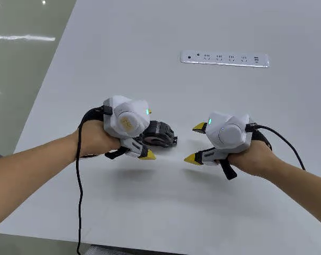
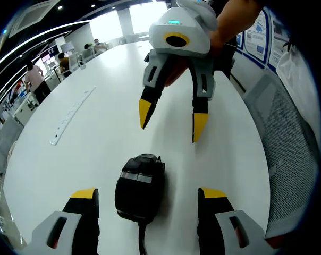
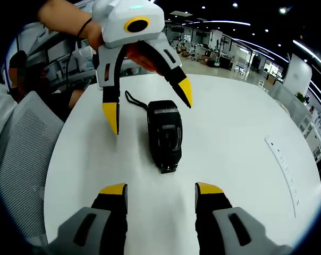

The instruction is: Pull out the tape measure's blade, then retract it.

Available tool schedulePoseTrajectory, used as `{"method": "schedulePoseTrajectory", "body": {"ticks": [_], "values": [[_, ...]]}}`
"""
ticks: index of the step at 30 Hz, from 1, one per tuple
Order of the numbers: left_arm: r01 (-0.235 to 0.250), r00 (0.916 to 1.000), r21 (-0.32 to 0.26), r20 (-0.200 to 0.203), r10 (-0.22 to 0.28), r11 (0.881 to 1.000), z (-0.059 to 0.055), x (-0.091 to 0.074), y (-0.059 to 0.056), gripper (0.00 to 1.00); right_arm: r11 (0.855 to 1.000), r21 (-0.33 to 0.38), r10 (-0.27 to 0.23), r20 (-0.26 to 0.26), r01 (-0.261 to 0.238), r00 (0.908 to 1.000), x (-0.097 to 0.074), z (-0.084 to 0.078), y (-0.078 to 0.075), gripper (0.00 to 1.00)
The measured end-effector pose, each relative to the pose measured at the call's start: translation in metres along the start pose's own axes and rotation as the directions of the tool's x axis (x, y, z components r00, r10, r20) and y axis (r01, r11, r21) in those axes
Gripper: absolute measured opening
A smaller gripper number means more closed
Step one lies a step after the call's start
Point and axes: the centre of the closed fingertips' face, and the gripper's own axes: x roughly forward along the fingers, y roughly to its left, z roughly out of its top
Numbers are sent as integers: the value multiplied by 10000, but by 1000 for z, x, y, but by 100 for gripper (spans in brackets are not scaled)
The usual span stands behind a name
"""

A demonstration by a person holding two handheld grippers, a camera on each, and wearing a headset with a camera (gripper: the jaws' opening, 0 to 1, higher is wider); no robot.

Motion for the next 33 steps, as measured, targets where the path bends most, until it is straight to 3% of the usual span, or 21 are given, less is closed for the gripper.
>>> {"method": "schedulePoseTrajectory", "body": {"ticks": [23,33], "values": [[701,9974,736,-216,-687,9948,0,25,6,61,9940,-769,757,-345,-782,9965,26,10,-6,44],[851,9961,884,-307,-827,9924,-2,30,5,57,9933,-715,870,-525,-906,9948,34,8,-7,40]]}}
